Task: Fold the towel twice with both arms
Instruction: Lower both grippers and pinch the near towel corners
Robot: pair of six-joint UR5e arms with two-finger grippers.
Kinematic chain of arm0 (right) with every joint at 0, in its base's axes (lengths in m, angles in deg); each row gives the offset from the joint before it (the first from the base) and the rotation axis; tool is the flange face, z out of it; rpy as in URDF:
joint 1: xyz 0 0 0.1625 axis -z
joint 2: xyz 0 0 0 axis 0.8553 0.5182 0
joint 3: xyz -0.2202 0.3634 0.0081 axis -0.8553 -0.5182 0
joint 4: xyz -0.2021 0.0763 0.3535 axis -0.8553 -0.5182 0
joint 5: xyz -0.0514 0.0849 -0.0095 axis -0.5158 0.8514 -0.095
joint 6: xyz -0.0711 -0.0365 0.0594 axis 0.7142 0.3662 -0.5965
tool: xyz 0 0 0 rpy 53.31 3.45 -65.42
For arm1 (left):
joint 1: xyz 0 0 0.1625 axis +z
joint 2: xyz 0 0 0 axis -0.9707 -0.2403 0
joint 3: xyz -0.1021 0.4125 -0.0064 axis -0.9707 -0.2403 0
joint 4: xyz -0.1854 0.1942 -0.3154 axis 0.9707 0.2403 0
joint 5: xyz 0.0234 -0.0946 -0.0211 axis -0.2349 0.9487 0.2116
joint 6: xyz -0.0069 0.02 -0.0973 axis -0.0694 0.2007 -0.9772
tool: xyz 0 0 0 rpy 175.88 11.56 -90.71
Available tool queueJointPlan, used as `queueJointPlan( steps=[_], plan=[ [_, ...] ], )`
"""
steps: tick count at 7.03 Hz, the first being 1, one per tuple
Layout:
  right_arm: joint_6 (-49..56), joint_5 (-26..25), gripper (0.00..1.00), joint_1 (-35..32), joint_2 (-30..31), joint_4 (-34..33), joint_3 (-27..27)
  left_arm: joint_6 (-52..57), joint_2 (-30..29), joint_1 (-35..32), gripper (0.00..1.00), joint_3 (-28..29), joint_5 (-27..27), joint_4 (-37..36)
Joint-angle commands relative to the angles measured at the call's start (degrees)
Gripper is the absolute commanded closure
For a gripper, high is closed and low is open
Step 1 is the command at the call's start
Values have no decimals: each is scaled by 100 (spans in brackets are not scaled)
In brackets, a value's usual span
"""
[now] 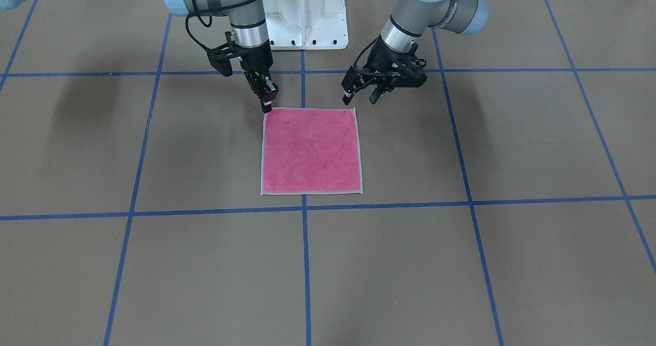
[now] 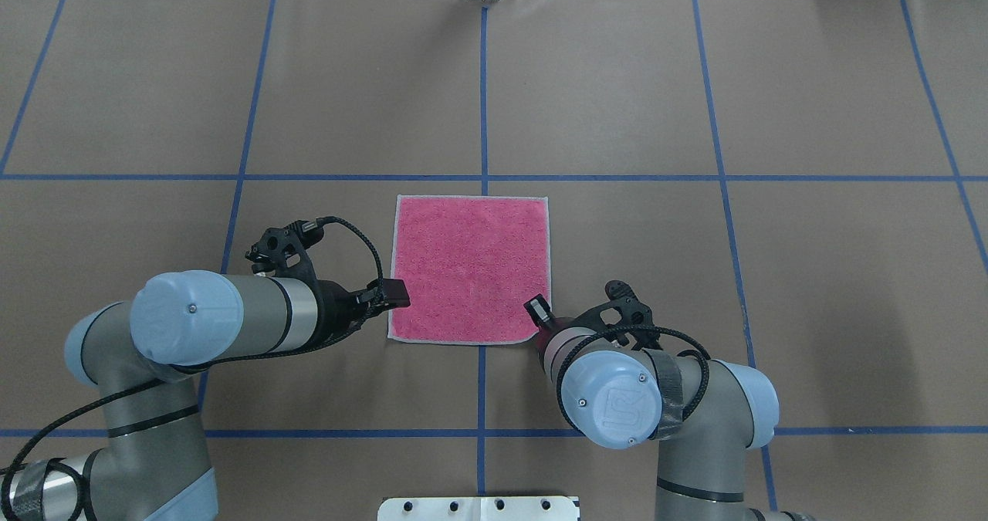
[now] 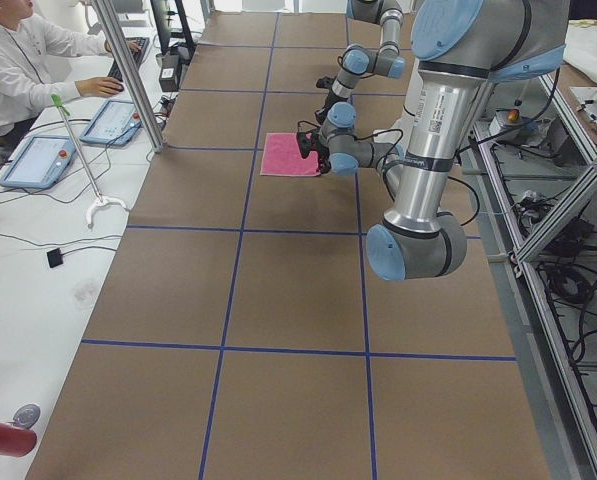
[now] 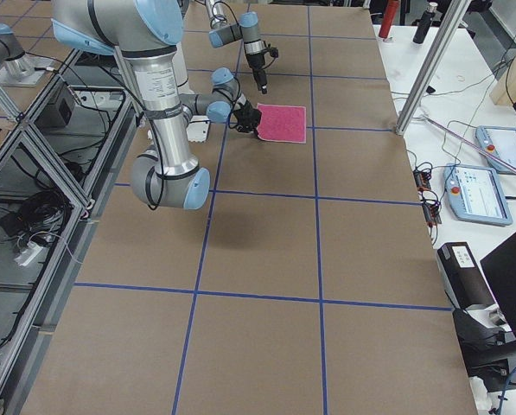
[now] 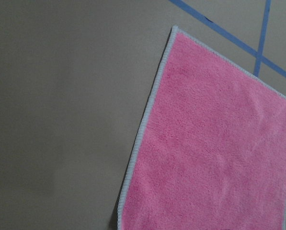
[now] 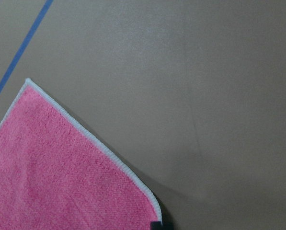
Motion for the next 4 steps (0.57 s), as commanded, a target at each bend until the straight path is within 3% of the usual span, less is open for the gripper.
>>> queueJointPlan(
  steps=[1, 2, 3, 4],
  plan=[
    [-7, -16, 100, 0, 8, 5, 2, -29, -72, 259, 15, 171, -346, 17],
    [2, -16, 100, 9, 17, -4, -7, -82, -177, 259, 20, 320, -347, 17],
    [-7, -60, 100, 26, 17, -4, -16, -108, -257, 259, 34, 391, -347, 17],
    [2, -104, 100, 44, 17, -4, -16, -109, -257, 259, 41, 400, -347, 17]
  ],
)
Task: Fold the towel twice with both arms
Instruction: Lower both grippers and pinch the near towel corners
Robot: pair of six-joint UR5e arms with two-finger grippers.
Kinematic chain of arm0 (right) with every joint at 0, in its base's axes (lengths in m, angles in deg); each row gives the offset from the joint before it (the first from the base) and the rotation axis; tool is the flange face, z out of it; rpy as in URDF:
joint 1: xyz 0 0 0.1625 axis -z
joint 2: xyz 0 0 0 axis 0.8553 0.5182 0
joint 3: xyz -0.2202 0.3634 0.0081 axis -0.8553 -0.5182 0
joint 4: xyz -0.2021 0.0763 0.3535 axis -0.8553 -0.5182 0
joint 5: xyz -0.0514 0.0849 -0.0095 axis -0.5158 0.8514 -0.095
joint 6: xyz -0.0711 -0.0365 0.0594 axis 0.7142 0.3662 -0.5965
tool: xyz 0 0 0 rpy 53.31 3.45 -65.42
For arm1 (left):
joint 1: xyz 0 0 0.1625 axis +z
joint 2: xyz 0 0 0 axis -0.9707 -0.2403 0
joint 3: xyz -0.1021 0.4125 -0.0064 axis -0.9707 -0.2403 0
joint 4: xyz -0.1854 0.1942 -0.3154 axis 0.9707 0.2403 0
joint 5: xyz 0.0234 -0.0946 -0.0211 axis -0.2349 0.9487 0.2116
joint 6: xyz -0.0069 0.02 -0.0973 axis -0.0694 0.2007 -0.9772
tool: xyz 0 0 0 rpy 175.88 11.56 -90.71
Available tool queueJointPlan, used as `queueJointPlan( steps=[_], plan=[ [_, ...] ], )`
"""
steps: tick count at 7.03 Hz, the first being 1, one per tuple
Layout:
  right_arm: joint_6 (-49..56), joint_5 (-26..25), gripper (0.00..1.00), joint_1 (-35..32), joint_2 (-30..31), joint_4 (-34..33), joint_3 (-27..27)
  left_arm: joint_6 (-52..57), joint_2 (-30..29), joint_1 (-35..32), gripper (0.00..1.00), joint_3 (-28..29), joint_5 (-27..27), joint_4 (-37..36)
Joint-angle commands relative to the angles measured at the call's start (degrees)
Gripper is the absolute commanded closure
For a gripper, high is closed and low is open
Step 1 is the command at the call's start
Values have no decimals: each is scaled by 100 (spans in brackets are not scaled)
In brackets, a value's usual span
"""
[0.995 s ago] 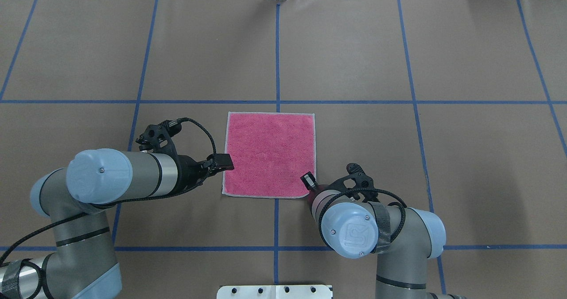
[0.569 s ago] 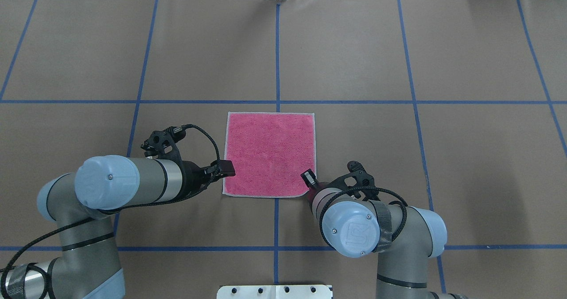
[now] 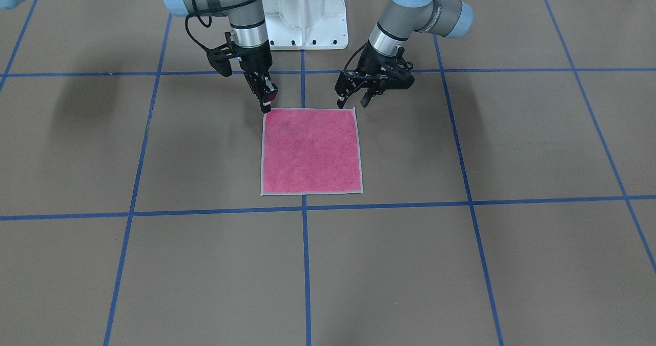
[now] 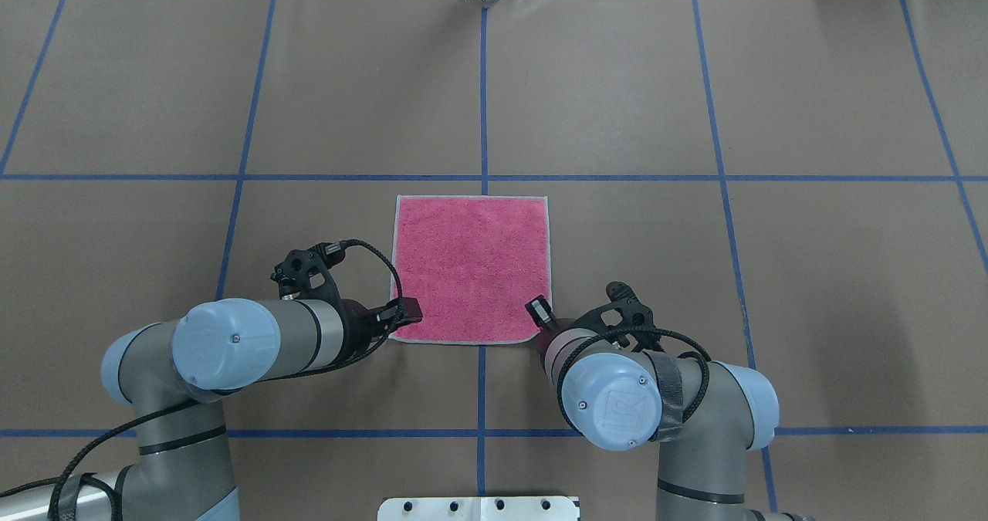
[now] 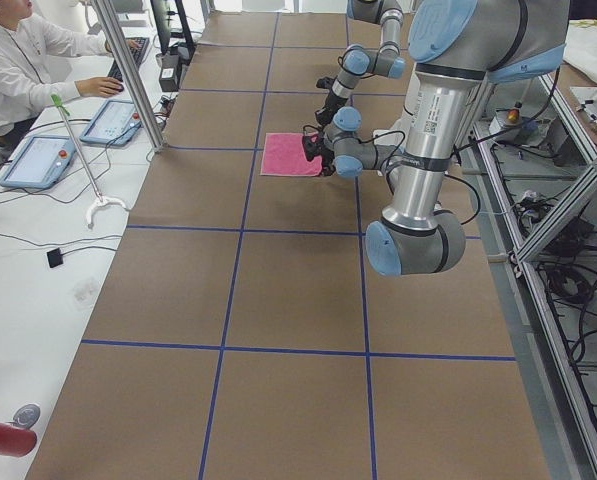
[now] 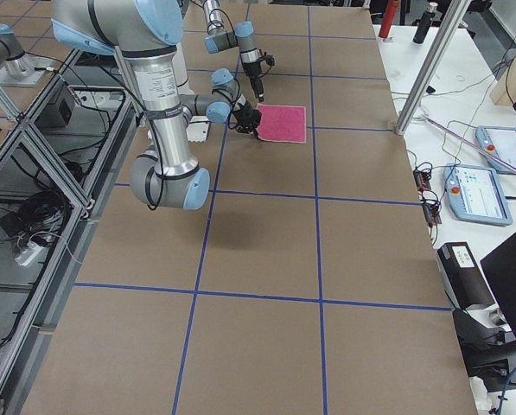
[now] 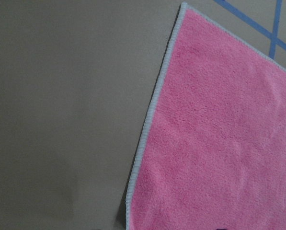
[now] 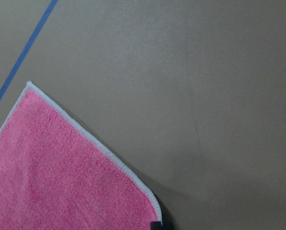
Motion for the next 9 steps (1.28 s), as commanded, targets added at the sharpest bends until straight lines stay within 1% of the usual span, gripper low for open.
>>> queueJointPlan(
  steps=[1, 2, 7, 8, 9],
  plan=[
    [5, -49, 100, 20, 2, -1, -5, -7, -32, 5, 45, 69, -8, -8],
    [5, -49, 100, 20, 10, -1, -22, 2, -32, 5, 51, 104, -8, -17],
    [5, -58, 100, 29, 19, -1, -22, 54, -23, 14, 51, 192, -8, -26],
    [5, -58, 100, 29, 19, -1, -31, 54, -14, 14, 54, 192, 1, -17],
    [5, -58, 100, 29, 19, -1, -31, 54, -23, 14, 61, 218, -8, -17]
  ],
)
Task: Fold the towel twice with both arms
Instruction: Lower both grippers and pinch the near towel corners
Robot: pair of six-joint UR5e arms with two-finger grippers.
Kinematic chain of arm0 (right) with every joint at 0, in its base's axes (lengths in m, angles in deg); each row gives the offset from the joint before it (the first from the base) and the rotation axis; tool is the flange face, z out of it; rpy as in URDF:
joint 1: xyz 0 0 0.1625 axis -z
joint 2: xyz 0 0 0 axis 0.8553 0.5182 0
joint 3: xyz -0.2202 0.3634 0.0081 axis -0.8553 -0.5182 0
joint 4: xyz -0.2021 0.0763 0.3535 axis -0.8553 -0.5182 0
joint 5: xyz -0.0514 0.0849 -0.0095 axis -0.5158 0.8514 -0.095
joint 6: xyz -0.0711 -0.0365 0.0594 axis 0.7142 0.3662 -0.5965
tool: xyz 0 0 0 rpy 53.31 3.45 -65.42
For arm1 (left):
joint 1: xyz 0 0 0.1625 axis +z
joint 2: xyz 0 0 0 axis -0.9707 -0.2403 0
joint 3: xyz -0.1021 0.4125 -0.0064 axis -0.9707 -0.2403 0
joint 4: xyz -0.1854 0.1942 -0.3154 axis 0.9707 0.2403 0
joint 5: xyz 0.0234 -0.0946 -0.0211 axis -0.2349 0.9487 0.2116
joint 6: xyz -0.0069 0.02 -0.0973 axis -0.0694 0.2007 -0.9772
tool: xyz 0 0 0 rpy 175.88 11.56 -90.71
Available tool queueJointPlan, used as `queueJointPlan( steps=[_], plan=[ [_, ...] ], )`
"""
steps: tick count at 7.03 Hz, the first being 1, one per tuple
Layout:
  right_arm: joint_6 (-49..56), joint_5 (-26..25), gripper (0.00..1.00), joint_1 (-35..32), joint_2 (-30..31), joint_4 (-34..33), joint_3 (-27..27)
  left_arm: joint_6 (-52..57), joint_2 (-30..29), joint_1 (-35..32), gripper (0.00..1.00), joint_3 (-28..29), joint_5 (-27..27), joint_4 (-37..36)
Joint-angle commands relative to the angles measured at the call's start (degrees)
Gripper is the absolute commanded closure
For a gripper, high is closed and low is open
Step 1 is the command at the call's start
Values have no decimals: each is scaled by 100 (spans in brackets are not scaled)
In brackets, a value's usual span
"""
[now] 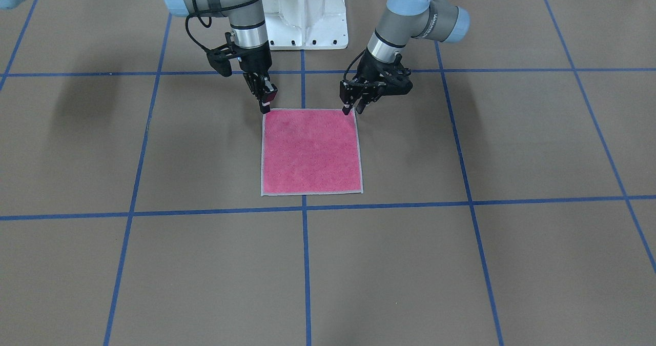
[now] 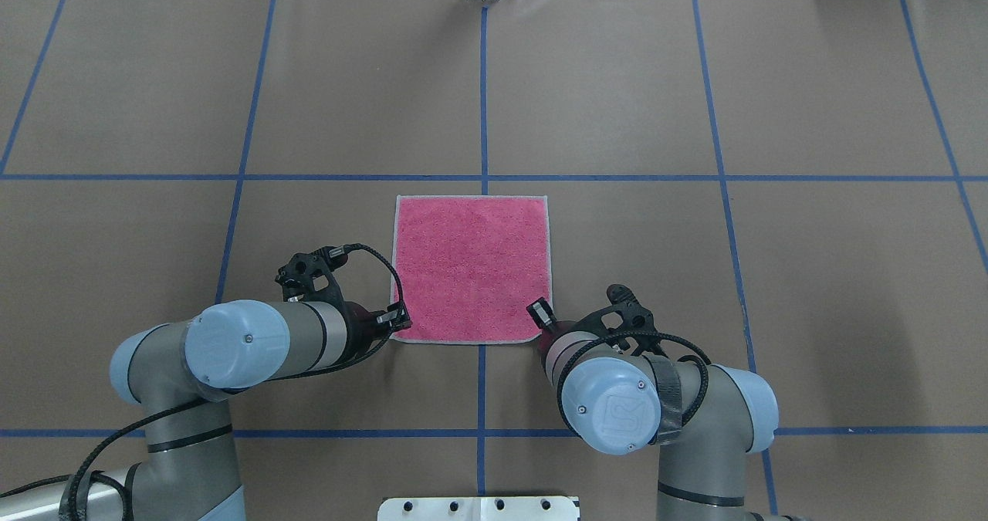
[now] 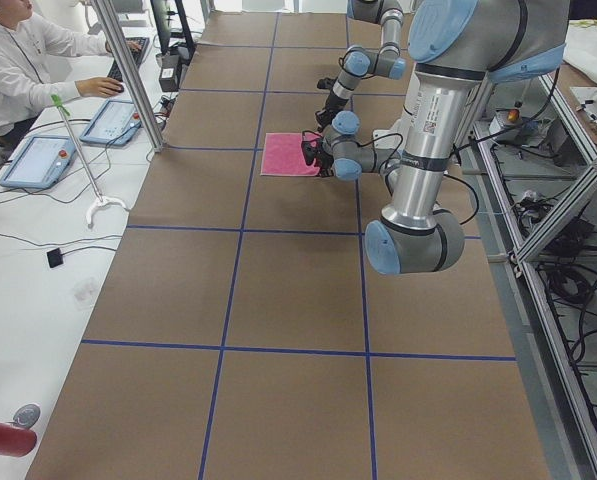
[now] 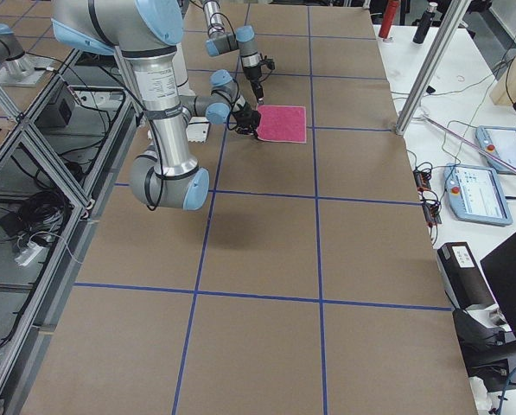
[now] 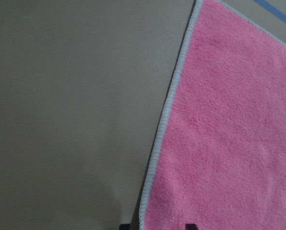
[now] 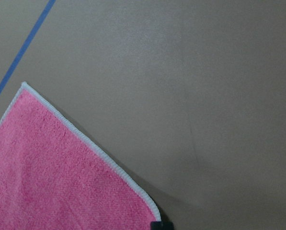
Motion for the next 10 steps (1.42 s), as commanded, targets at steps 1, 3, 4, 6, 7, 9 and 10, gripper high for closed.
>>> queueJointPlan(
  steps=[1, 3, 4, 6, 7, 9, 10],
  plan=[
    [0, 0, 100, 0, 0, 0, -3, 2, -13, 1, 63, 20, 5, 2],
    [0, 0, 100, 0, 0, 0, -3, 10, 22, 10, 65, 20, 5, 2],
    [0, 0, 100, 0, 0, 0, -3, 10, -4, 10, 65, 11, 5, -6],
    [0, 0, 100, -9, 0, 0, -3, 2, -4, 133, 69, 11, -4, -7],
    [0, 0, 100, -9, 0, 0, -3, 2, -4, 125, 73, 20, -4, -7],
    [9, 0, 100, -9, 0, 0, 5, 2, 13, 125, 80, 20, -4, -6],
    [18, 0, 100, -9, 0, 9, 6, 2, 13, 125, 80, 20, -4, 2]
  ],
)
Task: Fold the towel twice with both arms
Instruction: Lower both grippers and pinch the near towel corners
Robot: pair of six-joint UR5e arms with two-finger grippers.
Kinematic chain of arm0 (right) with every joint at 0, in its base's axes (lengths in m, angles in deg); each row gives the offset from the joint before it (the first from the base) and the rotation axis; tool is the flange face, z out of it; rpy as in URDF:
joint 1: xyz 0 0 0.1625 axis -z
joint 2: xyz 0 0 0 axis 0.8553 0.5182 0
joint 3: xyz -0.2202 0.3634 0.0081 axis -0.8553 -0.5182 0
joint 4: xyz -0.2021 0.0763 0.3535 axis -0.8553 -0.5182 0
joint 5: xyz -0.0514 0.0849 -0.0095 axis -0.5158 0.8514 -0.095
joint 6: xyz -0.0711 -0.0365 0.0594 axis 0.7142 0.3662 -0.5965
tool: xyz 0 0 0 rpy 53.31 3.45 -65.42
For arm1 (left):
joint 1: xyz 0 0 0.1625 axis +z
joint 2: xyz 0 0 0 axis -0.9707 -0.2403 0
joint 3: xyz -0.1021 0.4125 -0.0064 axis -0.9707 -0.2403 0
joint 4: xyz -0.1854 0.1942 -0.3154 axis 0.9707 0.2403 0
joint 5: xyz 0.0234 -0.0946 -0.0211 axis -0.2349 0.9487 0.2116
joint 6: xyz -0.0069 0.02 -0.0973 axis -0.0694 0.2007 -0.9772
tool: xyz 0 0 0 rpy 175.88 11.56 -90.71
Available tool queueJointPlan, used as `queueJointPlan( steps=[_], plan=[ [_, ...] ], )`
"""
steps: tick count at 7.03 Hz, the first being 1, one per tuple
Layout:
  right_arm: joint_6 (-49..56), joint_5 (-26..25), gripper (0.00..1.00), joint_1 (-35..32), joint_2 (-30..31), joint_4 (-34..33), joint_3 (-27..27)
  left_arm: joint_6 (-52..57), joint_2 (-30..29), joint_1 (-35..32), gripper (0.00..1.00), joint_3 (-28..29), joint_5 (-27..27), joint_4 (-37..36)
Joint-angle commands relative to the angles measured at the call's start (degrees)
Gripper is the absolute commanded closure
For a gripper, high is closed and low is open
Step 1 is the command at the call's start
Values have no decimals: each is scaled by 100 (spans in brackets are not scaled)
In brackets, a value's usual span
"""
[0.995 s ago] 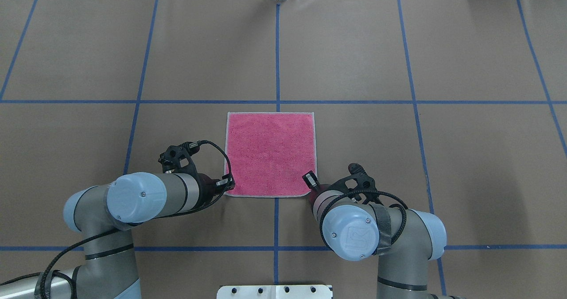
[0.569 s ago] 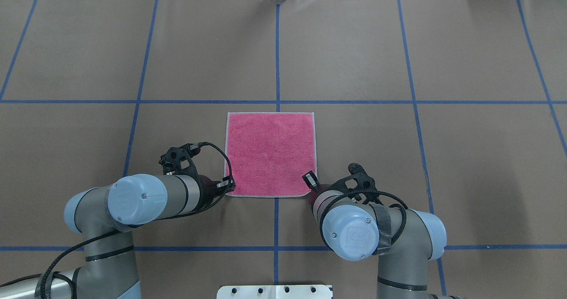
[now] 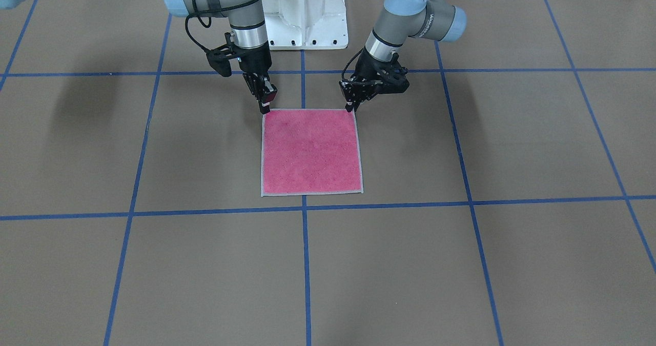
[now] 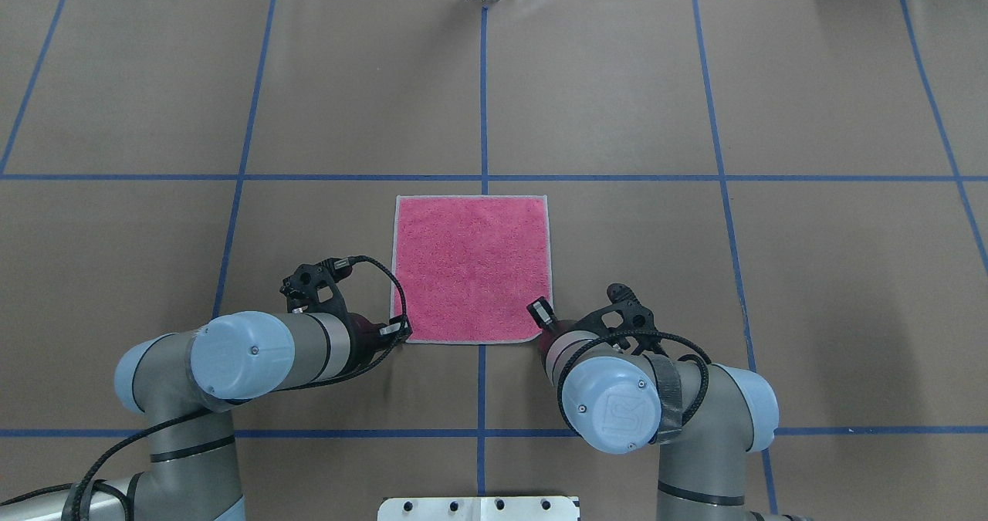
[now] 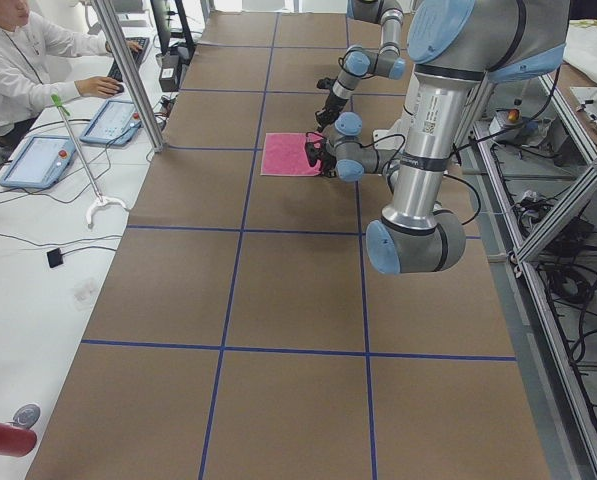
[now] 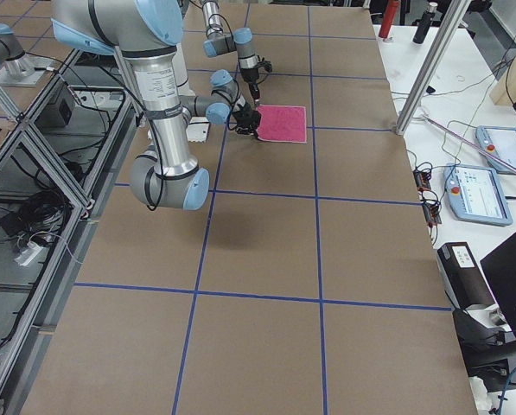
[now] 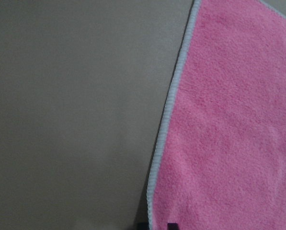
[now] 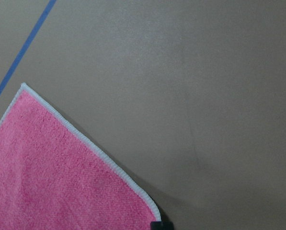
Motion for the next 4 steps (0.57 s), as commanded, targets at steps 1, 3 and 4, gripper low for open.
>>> queueJointPlan(
  steps=[1, 3, 4],
  plan=[
    [27, 0, 100, -9, 0, 7, 4, 0, -6, 1, 79, -8, 0, 5],
    [54, 0, 100, -18, 0, 7, 4, 9, -6, 1, 79, -8, 0, -4],
    [63, 0, 100, -18, 9, 7, 12, 0, -15, -8, 100, -8, -9, -4]
  ],
)
